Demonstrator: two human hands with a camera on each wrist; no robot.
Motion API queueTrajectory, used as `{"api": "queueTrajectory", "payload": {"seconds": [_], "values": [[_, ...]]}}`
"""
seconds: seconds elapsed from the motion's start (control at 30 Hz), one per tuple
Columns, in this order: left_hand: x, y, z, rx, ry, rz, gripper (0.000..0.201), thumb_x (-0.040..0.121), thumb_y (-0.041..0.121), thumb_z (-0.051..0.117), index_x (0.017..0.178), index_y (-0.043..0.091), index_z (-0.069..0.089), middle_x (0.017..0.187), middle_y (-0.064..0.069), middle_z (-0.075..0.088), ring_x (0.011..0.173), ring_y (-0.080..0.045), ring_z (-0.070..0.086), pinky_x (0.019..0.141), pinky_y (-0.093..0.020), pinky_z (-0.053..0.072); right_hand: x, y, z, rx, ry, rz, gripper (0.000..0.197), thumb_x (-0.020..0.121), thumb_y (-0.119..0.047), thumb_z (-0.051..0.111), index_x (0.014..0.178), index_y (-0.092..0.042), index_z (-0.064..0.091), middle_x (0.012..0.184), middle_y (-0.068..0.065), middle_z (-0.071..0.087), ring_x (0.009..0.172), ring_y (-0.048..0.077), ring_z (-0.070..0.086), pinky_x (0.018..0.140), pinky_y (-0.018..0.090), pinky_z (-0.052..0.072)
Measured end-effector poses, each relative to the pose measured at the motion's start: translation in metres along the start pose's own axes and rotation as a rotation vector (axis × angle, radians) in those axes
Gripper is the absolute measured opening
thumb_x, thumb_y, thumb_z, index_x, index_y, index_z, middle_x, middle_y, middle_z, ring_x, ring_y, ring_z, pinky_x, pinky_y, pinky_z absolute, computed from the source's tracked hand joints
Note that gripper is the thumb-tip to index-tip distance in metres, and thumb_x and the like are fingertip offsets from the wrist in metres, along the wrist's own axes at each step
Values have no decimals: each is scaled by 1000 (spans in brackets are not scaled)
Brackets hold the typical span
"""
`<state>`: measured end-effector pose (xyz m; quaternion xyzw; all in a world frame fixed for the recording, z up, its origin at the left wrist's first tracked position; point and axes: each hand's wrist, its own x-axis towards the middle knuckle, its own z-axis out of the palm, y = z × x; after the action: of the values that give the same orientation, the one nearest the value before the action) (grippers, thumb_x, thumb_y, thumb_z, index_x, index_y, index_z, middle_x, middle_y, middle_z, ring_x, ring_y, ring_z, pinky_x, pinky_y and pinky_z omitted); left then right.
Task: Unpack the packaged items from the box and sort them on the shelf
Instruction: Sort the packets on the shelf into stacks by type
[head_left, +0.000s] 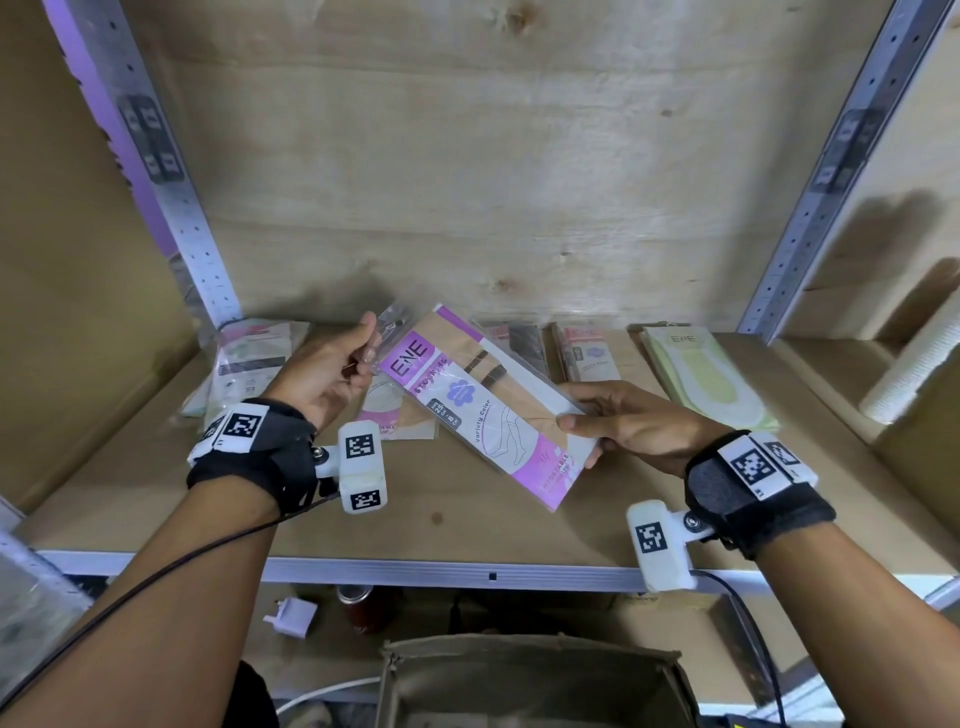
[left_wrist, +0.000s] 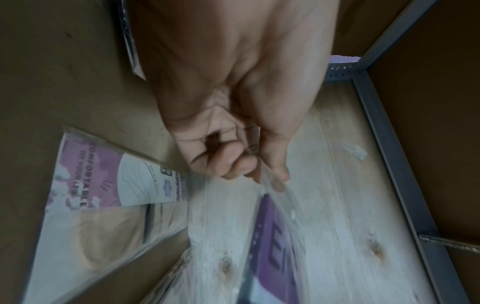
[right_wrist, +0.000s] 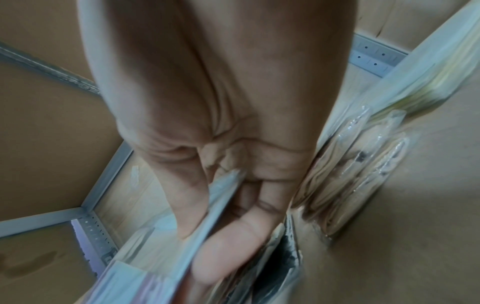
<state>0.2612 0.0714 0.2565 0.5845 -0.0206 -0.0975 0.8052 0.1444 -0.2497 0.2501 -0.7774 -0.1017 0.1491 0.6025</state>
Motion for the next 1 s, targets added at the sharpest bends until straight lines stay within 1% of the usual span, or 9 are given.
{"api": "queueTrajectory", "payload": {"seconds": [0.13,0.23,0.37,0.53,0.63,0.73,0.83,0.93,1.0], "values": [[-2,4,2,-49,-28,-69,22,93,32,63,80,14,60,57,9,49,41,-1,37,35,-12,29,0,1,-5,-2,-2,-17,38,99,-8,55,136,-12,58,97,9,71,78,13,67,61,25,54],[-6,6,3,-51,-63,-115,25,95,33,61,79,15,56,59,8,44,39,-1,33,34,-11,26,0,3,-9,2,5,-26,38,98,-7,56,135,-14,59,103,15,69,78,15,67,60,23,54],[-13,10,6,-15,-92,-174,29,97,37,57,75,19,54,49,10,42,35,-1,33,33,-11,27,1,2,-12,25,15,-29,39,97,-7,57,135,-16,60,104,19,67,78,17,66,61,25,55],[-13,11,3,80,14,-3,29,90,43,65,87,15,65,62,9,53,41,-1,38,36,-11,30,3,1,-7,33,2,-10,38,98,-4,54,136,-6,56,106,24,65,82,21,65,62,26,55],[-13,11,-8,86,91,28,50,92,59,54,103,14,72,77,3,73,49,-1,53,46,-11,45,6,-9,0,95,24,9,33,97,-4,58,129,-6,60,106,17,70,83,21,69,61,27,57],[-16,10,-15,103,62,-34,67,93,69,40,113,14,72,99,-6,77,64,-7,67,57,-16,55,19,-21,16,197,76,-10,21,93,-5,64,113,-10,67,104,10,74,85,20,72,63,28,59],[-19,7,-14,222,-8,-128,65,89,70,48,115,15,69,106,-9,77,89,-19,73,63,-22,59,44,-35,40,274,151,0,22,90,-1,68,111,-6,65,110,15,72,93,27,73,68,33,62],[-22,2,-10,335,-99,-195,53,86,64,59,110,18,70,104,-9,77,94,-22,75,71,-26,61,74,-46,67,281,232,39,19,89,3,67,107,-1,62,106,15,71,90,29,73,67,35,63],[-22,-1,-10,387,-161,-200,47,88,54,65,118,17,68,107,-10,76,98,-23,74,79,-29,60,92,-50,82,268,269,66,13,88,8,66,97,-1,62,102,15,70,86,29,70,62,35,63]]}}
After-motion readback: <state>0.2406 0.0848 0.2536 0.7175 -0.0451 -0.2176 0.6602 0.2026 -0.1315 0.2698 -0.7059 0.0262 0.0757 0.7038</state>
